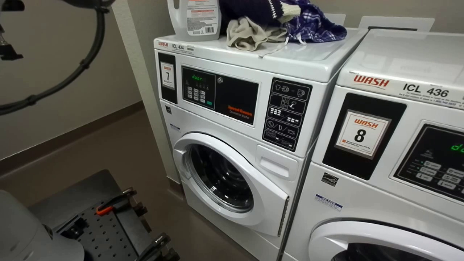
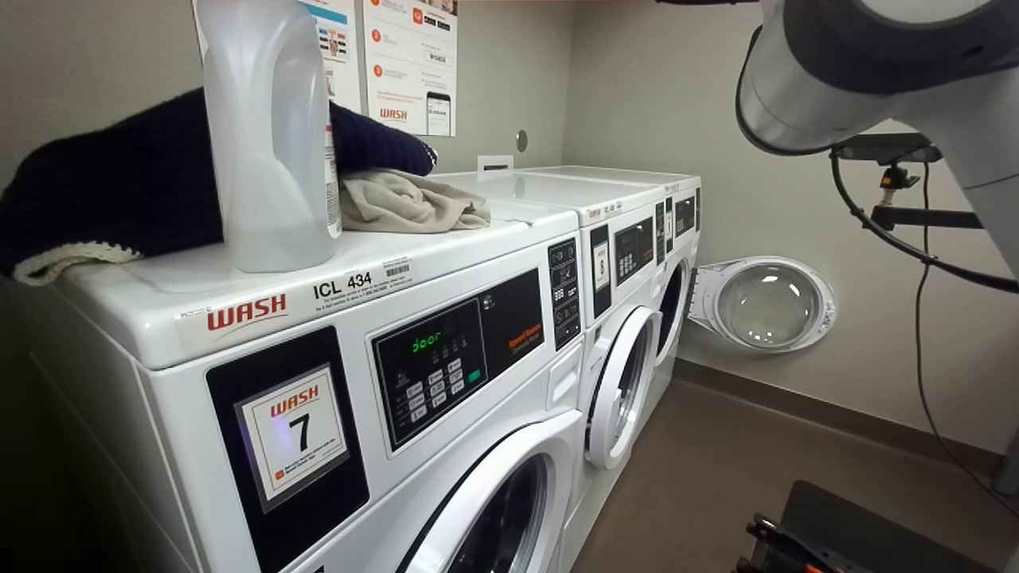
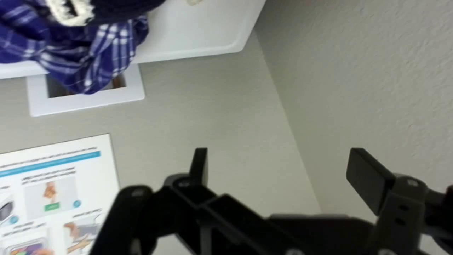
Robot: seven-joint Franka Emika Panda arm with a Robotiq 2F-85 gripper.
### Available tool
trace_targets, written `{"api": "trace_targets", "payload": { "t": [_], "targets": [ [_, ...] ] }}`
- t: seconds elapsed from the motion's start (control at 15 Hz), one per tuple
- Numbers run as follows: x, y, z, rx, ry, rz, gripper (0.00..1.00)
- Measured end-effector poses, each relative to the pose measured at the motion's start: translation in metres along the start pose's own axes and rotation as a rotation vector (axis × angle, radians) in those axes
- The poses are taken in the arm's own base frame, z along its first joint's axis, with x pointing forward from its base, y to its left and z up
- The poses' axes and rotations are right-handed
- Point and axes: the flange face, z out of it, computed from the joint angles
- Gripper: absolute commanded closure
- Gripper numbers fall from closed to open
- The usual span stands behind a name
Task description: Move the blue cloth to the left
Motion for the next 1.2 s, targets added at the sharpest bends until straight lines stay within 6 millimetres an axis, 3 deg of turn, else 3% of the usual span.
{"api": "trace_targets", "payload": {
  "t": [0.33,0.6,0.93,1.2],
  "targets": [
    [0.021,0.057,-0.055,-0.228,0.071,0.045,0.0],
    [0.02,0.085,-0.095,-0.327,-0.011,0.082,0.0],
    [0.002,0.102,-0.121,-0.322,-0.221,0.126,0.0],
    [-0.017,0.115,-0.128,-0.297,-0.372,0.167,0.0]
  ]
}}
